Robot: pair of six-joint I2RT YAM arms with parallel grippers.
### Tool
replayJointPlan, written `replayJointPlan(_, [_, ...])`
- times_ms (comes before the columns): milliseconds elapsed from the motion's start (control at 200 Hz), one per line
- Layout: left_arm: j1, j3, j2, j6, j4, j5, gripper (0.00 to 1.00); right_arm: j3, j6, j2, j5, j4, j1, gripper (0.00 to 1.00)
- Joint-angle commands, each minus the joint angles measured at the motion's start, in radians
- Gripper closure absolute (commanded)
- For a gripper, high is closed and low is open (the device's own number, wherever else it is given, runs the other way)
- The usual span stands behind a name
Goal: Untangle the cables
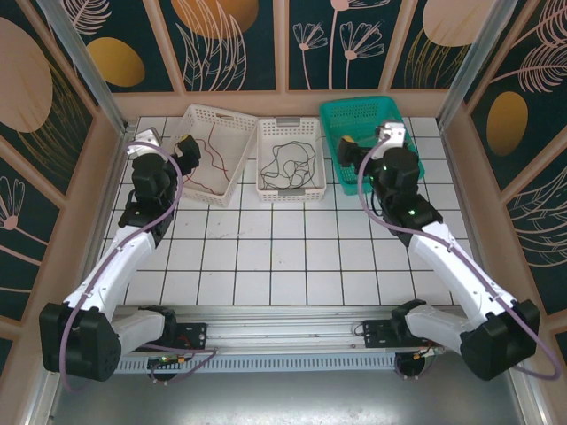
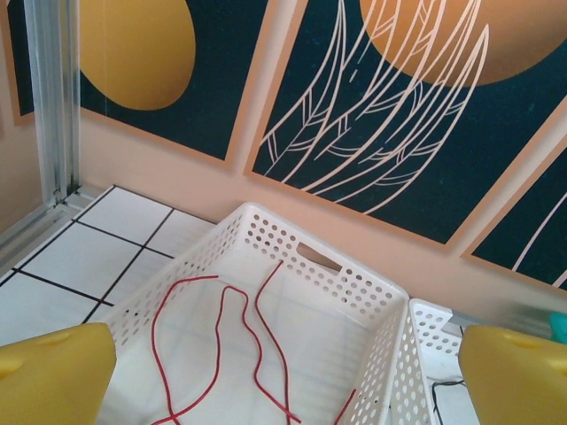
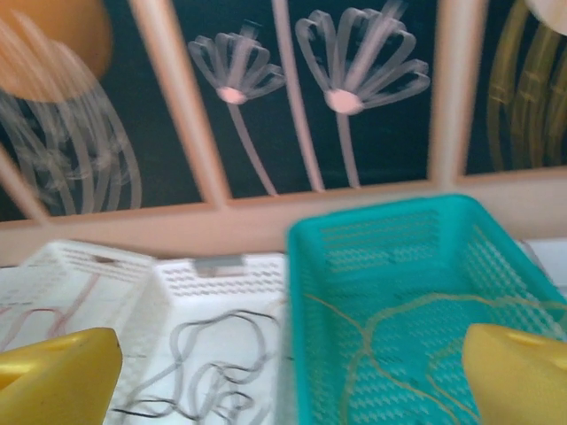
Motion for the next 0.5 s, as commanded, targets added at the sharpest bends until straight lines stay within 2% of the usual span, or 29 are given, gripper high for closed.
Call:
replayJointPlan(0, [-0.012, -0.022, 0.000, 0.038, 0.060, -0.032, 0.01, -0.085, 0.157, -0.066, 0.089, 0.041, -0.083, 0.01])
replayJointPlan(70, [-0.022, -0.035, 0.000, 0.043, 0.081, -0.042, 0.01, -0.136, 0.191, -0.107, 0.100, 0.056, -0.127, 0.01])
replayJointPlan(215, [-0.030, -0.097, -0.008, 0.045, 0.173, -0.045, 0.01, -0.272, 0.201, -0.146, 0.333, 0.148, -0.145, 0.01])
replayJointPlan(270, [-0.031, -0.104, -0.008, 0.052, 0.186, -0.055, 0.01, -0.334, 0.166, -0.148, 0.377, 0.216, -0.145, 0.01])
replayJointPlan(375, [-0.035, -0.109, 0.000, 0.062, 0.187, -0.078, 0.01, -0.456, 0.072, -0.148, 0.366, 0.403, -0.151, 0.01])
replayJointPlan(495, [-0.037, -0.114, 0.025, 0.074, 0.194, -0.095, 0.01, -0.584, -0.070, -0.121, 0.240, 0.638, -0.174, 0.01])
